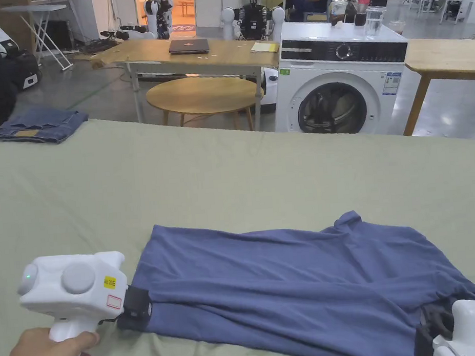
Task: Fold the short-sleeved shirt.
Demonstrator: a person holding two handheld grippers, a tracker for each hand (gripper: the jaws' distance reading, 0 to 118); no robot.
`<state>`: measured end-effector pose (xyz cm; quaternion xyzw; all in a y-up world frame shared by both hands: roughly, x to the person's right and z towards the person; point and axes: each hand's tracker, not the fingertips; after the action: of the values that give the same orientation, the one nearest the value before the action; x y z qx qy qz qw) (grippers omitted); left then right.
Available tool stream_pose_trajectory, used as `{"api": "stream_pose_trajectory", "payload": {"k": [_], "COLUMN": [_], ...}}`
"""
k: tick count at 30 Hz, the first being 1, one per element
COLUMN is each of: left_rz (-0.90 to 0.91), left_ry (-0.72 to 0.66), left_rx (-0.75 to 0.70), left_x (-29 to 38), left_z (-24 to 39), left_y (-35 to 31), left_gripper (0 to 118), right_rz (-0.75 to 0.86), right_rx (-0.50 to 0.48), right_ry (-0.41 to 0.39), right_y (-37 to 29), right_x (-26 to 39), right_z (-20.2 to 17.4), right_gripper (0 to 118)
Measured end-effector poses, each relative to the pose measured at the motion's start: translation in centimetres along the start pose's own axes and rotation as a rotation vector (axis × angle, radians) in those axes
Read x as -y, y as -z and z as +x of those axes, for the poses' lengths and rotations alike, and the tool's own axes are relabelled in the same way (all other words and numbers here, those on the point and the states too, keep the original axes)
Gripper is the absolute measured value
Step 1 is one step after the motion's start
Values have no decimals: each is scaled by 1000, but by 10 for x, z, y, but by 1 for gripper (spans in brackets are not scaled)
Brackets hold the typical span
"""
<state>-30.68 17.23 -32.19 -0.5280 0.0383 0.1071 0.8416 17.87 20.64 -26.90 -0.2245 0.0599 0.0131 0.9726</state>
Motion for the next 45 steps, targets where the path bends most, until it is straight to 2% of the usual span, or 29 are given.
{"api": "stream_pose_trajectory", "payload": {"k": [2,5,8,10,11,12,13,14,15,16,17,19,21,27,28,30,31,32,33,34,35,45], "left_rz": [-120,-39,-12,-6,9,17,24,37,46,55,66,89,94,104,102,99,97,97,99,100,102,204], "left_ry": [39,73,123,120,102,74,60,74,73,71,66,67,64,68,68,67,66,68,69,69,70,79], "left_rx": [-55,-93,-90,-70,-25,24,31,19,29,41,46,65,70,82,84,83,84,81,79,79,78,122], "left_x": [4,12,18,21,23,23,26,30,31,32,34,37,36,36,35,36,36,36,36,37,37,31], "left_z": [8,23,27,26,24,19,18,16,15,13,12,10,8,6,4,4,4,4,4,4,5,8], "left_y": [22,11,8,3,1,-2,-5,-9,-11,-15,-19,-26,-30,-34,-32,-31,-30,-29,-29,-29,-29,-79], "left_gripper": [57,56,35,7,0,0,0,0,0,0,0,0,0,0,0,0,0,0,0,0,0,0], "right_rz": [-20,-40,-59,-77,-84,-91,-100,-114,-130,-174,-211,-250,-305,-507,-543,-545,-504,-503,-514,-510,-505,-348], "right_rx": [12,24,40,46,49,52,57,62,60,56,47,47,47,34,4,3,14,-12,-26,-50,-17,14], "right_ry": [1,10,26,34,37,36,36,37,38,44,56,83,73,34,50,44,-13,-33,-14,6,3,-61], "right_y": [1,0,1,4,5,6,6,8,10,15,19,28,41,95,103,107,104,103,105,105,101,37], "right_x": [3,7,10,9,8,6,2,-3,-6,-11,-15,-19,-20,6,12,19,19,16,16,15,13,-48], "right_z": [6,16,27,36,42,47,52,61,68,80,88,105,118,132,133,126,121,118,119,119,116,107], "right_gripper": [0,0,0,0,0,0,3,12,32,45,52,55,56,56,55,49,43,28,5,5,4,3]}}
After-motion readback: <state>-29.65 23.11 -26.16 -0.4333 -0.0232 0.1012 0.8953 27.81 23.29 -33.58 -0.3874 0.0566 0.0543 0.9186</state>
